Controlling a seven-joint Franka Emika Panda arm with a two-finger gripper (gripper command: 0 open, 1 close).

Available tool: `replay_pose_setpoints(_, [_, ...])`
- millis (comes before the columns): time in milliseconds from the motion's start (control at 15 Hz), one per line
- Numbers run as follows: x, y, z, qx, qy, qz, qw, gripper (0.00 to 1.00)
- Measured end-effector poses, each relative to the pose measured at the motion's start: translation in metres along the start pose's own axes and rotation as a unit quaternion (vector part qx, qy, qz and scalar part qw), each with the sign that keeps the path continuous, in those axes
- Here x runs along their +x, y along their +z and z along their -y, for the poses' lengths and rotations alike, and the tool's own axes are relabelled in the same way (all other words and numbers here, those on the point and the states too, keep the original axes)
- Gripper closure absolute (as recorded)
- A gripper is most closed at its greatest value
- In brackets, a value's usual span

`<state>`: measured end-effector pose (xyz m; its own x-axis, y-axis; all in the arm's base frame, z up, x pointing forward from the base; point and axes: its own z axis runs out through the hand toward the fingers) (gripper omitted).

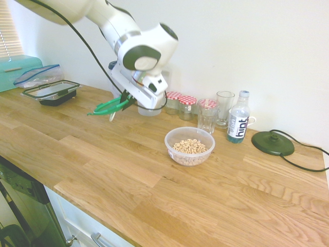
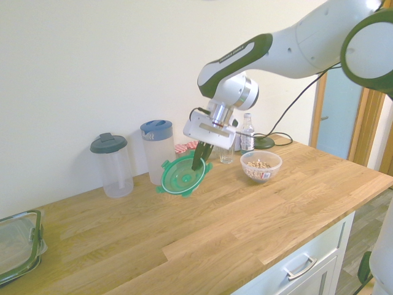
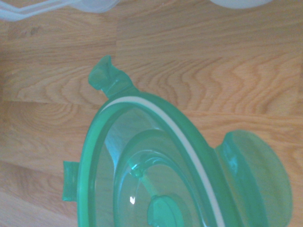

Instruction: Cover the lid of food container

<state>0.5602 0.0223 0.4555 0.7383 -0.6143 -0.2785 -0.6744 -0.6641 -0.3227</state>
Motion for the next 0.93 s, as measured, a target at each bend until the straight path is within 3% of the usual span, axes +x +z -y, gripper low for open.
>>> replay_pose_setpoints(200, [-0.028,-0.051,0.003,-0.098,-0.002,-0.065,0.993,1.00])
replay_pose_setpoints(467, [-0.040,-0.102,-0.010,-0.218,-0.006,-0.152,0.964,1.00])
replay_pose_setpoints(733, [-0.011,-0.131,-0.021,-0.312,-0.013,-0.252,0.916,1.00])
replay_pose_setpoints(933, [-0.015,-0.138,-0.015,-0.381,-0.005,-0.316,0.869,1.00])
